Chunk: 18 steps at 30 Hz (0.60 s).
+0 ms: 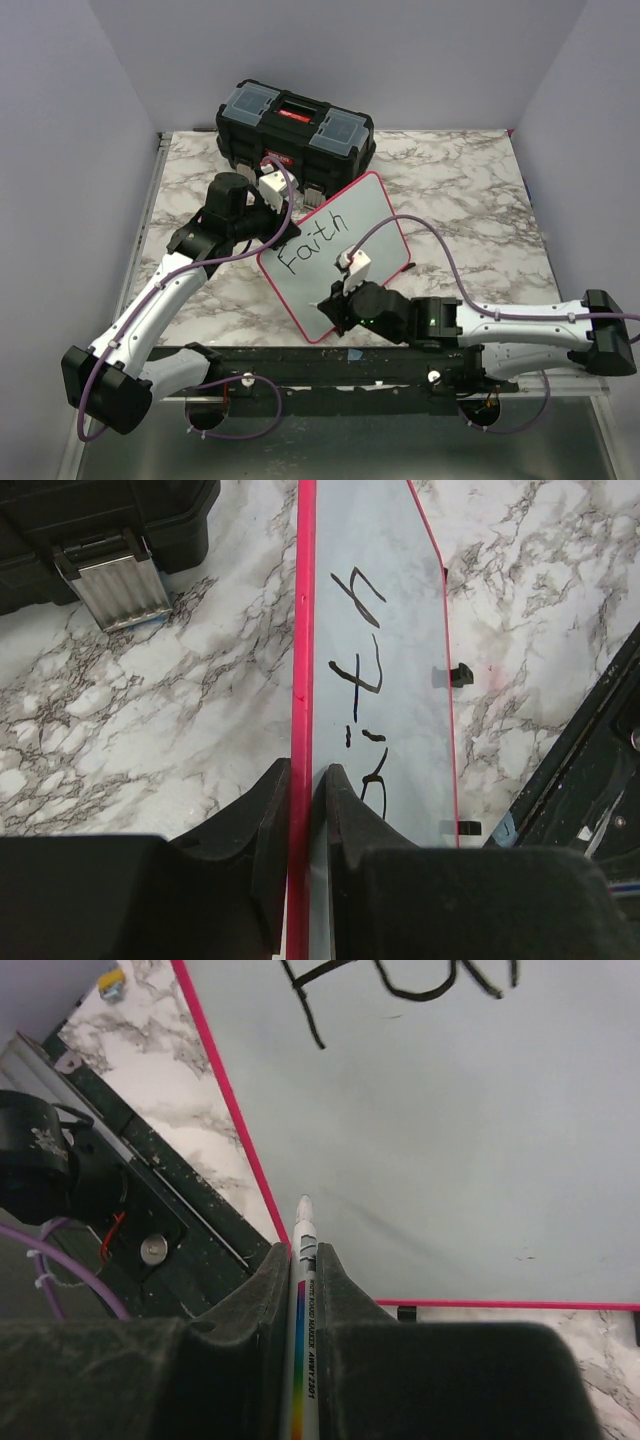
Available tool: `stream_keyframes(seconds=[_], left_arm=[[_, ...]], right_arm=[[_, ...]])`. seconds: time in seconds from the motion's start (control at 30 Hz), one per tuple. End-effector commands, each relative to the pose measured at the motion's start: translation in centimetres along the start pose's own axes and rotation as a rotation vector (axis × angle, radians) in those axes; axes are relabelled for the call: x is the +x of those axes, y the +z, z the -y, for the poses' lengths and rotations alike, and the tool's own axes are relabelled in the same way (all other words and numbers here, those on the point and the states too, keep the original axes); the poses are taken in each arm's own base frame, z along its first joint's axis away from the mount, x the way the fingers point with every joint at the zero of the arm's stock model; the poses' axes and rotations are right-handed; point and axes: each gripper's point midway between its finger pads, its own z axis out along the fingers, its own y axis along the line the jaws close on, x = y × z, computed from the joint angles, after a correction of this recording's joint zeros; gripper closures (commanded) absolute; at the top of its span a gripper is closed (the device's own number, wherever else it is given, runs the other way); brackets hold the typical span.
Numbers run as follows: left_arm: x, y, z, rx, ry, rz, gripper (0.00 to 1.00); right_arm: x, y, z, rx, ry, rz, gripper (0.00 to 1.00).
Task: Write a sentence on the whiteboard
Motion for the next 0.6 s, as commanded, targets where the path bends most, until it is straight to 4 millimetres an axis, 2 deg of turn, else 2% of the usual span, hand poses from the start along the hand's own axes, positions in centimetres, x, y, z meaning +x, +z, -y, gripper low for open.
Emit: stream_keyframes(seconds=[0.0,0.13,0.27,0.47,0.57], left_arm=[[-0.6,0.1,-1.2,-0.055,0.064,0.029,1.0],[-0.7,0.0,-1.1,-0.054,0.065,0.032,1.0],[-0.7,-0.1,-1.1,-0.054,0.066,0.034,1.0],[-0.7,-0.1,-1.1,-0.054,0.067,0.035,1.0],[-0.7,-0.1,-1.1,-0.054,0.067,0.035,1.0]], right_arm=[[-1.0,1.1,-2.0,0.036,-0.046,0.073,0.99],[-1.1,2.1,-3.5,0.044,-0.07,0.094,0.99],[-2.2,2.6,-4.3,0.039,-0.068,0.137,0.99],[-3.5,3.0,-3.9,0.086,-0.074,0.191,0.99],[-3.5,3.2,-4.2,0.085,-0.083,0.19,0.99]])
